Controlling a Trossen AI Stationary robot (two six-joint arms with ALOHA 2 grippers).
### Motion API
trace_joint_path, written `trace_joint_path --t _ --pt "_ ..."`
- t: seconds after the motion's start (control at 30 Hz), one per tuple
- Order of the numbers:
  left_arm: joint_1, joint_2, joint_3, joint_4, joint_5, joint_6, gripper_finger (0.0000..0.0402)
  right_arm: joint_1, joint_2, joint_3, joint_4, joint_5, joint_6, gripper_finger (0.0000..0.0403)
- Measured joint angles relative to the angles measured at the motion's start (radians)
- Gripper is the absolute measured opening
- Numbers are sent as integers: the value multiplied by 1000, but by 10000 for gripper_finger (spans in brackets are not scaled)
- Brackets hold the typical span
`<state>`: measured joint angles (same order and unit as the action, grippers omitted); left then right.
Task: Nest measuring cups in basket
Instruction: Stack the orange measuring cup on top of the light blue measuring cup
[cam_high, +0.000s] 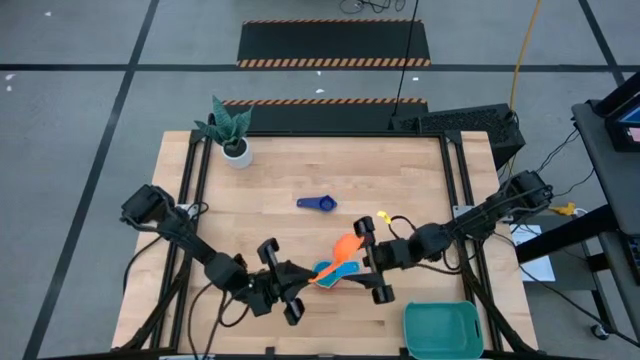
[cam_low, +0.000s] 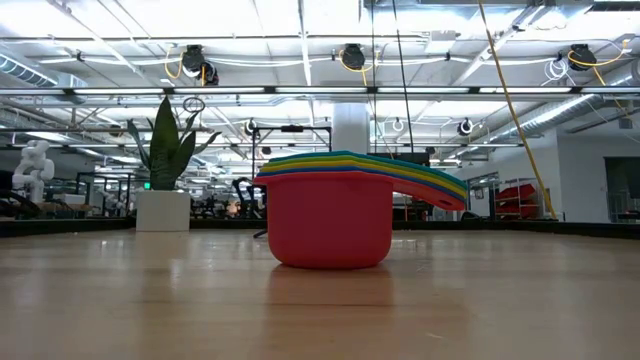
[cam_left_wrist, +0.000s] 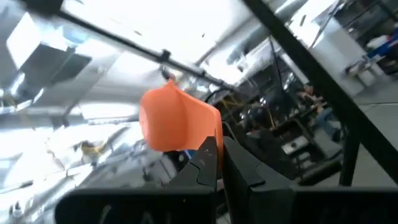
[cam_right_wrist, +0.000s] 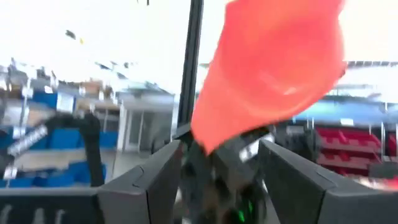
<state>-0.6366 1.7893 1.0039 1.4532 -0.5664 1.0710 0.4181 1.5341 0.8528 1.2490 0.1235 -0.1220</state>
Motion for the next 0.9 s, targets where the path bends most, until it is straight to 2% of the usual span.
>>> trace_joint_path --t 0.2,0.33,0.47,0.73,0.83,0.9 --pt "65 0 0 -1 206 -79 7 -27 0 0 81 -102 30 208" --pt "120 0 0 -4 263 -140 5 -43 0 0 79 -128 65 202" --pt "163 0 0 -26 306 -217 8 -47 0 0 85 -129 34 179" --pt "200 0 0 -78 349 -236 6 -67 0 0 117 -130 -8 89" --pt "207 -2 0 -99 344 -239 29 -83 0 0 116 -141 25 38" --pt "208 -2 0 -122 299 -238 56 -92 0 0 111 -154 31 11"
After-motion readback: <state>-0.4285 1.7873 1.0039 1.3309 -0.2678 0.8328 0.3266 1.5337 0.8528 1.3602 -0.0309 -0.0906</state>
